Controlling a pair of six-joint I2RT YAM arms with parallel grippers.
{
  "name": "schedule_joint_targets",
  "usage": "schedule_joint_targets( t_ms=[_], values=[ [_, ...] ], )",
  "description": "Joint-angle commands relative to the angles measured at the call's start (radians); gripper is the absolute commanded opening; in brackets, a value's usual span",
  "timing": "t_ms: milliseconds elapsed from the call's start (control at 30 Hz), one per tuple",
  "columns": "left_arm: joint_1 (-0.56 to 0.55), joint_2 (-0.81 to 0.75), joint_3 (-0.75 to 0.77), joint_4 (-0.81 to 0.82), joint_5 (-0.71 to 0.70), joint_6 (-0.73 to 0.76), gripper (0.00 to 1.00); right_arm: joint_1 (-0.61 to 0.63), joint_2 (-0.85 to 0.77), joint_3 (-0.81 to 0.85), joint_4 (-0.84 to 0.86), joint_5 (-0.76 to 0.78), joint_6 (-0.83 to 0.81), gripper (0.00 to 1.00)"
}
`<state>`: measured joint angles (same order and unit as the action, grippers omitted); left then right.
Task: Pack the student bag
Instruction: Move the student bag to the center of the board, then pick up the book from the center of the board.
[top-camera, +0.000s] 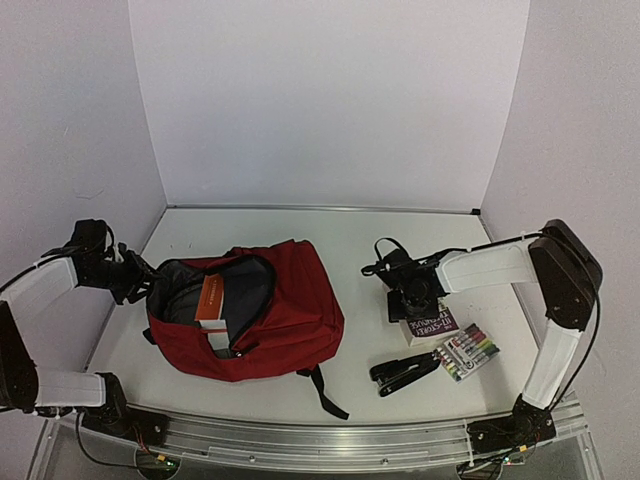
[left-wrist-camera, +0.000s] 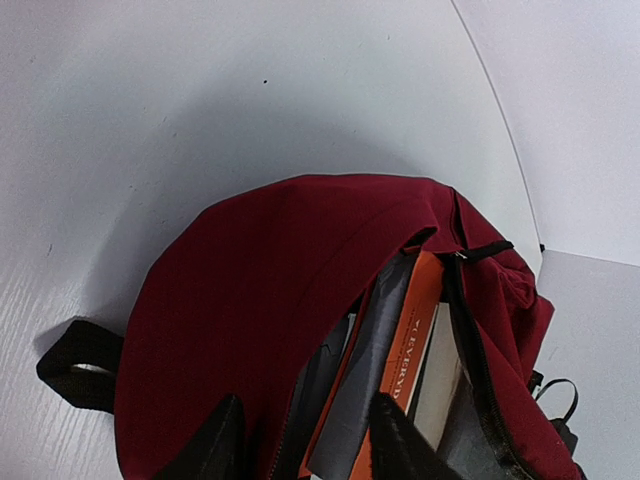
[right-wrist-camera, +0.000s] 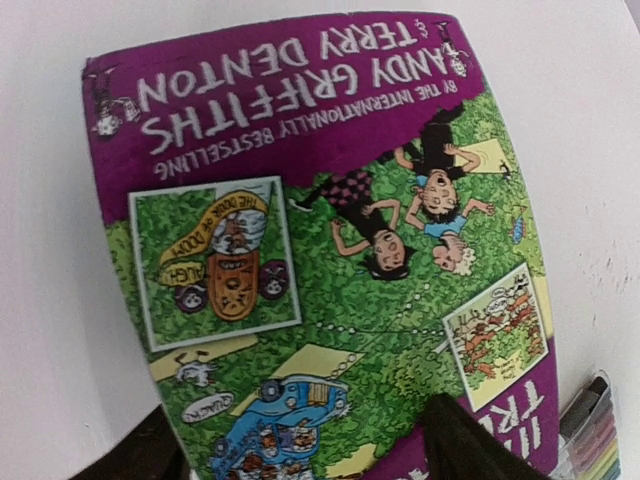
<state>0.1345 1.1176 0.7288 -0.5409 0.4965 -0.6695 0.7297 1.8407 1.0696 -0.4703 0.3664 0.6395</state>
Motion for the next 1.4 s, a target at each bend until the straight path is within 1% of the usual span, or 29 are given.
schedule_joint_targets(
  t_ms=[0, 67, 133, 200, 300, 333, 433, 567, 667, 767, 967, 1033, 1133, 1167, 1233, 1300, 1367],
  values=[
    [0.002, -0.053, 0.032, -0.063, -0.027, 0.024, 0.51, -0.007, 0.049, -0.011, -0.035, -0.005, -0.011, 0.54],
    [0.001, -0.068, 0.032, -0.083, -0.053, 0.029, 0.62, -0.007, 0.043, -0.011, -0.022, -0.015, -0.012, 0.39],
    [0.002, -0.082, 0.032, -0.095, -0.078, 0.031, 0.68, -0.007, 0.034, -0.007, -0.008, -0.025, -0.016, 0.29],
    [0.0, -0.091, 0.033, -0.108, -0.081, 0.031, 0.72, -0.007, 0.028, 0.0, -0.001, -0.027, -0.018, 0.2],
    [-0.004, -0.114, 0.055, -0.139, -0.069, 0.037, 0.74, -0.007, 0.012, 0.012, 0.005, -0.021, -0.02, 0.05],
    [-0.008, -0.123, 0.066, -0.148, -0.067, 0.038, 0.75, -0.007, 0.001, 0.015, 0.008, -0.02, -0.021, 0.01],
    [-0.04, -0.151, 0.107, -0.182, -0.065, 0.034, 0.76, -0.007, -0.043, 0.019, 0.032, -0.038, -0.018, 0.0],
    [-0.129, -0.17, 0.162, -0.203, -0.085, -0.009, 0.77, -0.007, -0.134, 0.013, 0.098, -0.111, -0.012, 0.0],
    [-0.258, -0.17, 0.21, -0.201, -0.124, -0.059, 0.78, -0.007, -0.188, 0.009, 0.154, -0.215, 0.008, 0.0],
    [-0.349, -0.164, 0.265, -0.189, -0.145, -0.102, 0.78, -0.007, -0.222, 0.001, 0.209, -0.299, 0.037, 0.0],
    [-0.547, -0.128, 0.369, -0.109, -0.186, -0.17, 0.79, -0.007, -0.288, -0.025, 0.307, -0.393, 0.093, 0.0],
    [-0.614, -0.097, 0.379, -0.056, -0.195, -0.196, 0.79, -0.007, -0.307, -0.04, 0.341, -0.408, 0.111, 0.0],
    [-0.748, -0.017, 0.416, 0.033, -0.238, -0.219, 0.79, -0.007, -0.319, -0.066, 0.38, -0.426, 0.133, 0.0],
    [-0.807, 0.019, 0.44, 0.057, -0.257, -0.217, 0.8, -0.007, -0.319, -0.073, 0.388, -0.43, 0.137, 0.0],
    [-0.887, 0.104, 0.506, 0.099, -0.278, -0.211, 0.8, -0.007, -0.32, -0.088, 0.403, -0.434, 0.146, 0.0],
    [-0.949, 0.196, 0.556, 0.16, -0.276, -0.209, 0.8, -0.007, -0.322, -0.101, 0.416, -0.438, 0.152, 0.0],
    [-0.986, 0.291, 0.604, 0.205, -0.263, -0.207, 0.81, -0.007, -0.326, -0.11, 0.426, -0.441, 0.157, 0.0]
  ],
)
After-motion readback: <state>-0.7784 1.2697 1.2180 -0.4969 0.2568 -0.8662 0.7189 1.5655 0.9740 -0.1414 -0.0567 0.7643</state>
